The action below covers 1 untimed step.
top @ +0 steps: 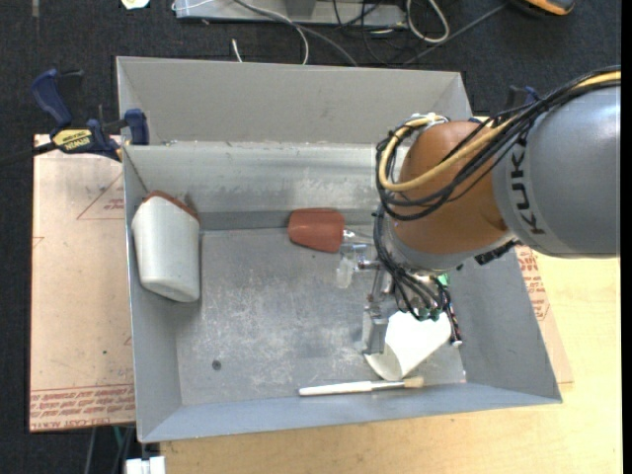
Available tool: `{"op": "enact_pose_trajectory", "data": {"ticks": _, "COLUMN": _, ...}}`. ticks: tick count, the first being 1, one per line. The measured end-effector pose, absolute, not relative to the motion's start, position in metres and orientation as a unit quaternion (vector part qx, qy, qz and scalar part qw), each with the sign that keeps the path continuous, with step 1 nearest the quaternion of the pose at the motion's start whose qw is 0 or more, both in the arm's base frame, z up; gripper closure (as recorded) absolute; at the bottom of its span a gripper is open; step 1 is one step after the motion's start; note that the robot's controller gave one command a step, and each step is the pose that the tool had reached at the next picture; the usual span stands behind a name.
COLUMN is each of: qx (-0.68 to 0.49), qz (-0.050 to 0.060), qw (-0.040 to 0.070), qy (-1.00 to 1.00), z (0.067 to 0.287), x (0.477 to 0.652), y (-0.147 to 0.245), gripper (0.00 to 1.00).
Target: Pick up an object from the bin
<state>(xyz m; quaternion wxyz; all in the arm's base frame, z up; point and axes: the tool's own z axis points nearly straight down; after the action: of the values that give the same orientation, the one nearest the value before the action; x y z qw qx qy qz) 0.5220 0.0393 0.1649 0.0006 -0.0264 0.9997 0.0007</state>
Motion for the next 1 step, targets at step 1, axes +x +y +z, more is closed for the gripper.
{"op": "enact_pose_trajectory", "data": {"ticks": 1, "qx": -0.028, "qz": 0.001, "qw": 0.0, "qy": 1.0, "z": 0.1648, "x": 0.4949, "y": 0.0071, "gripper": 0.0}}
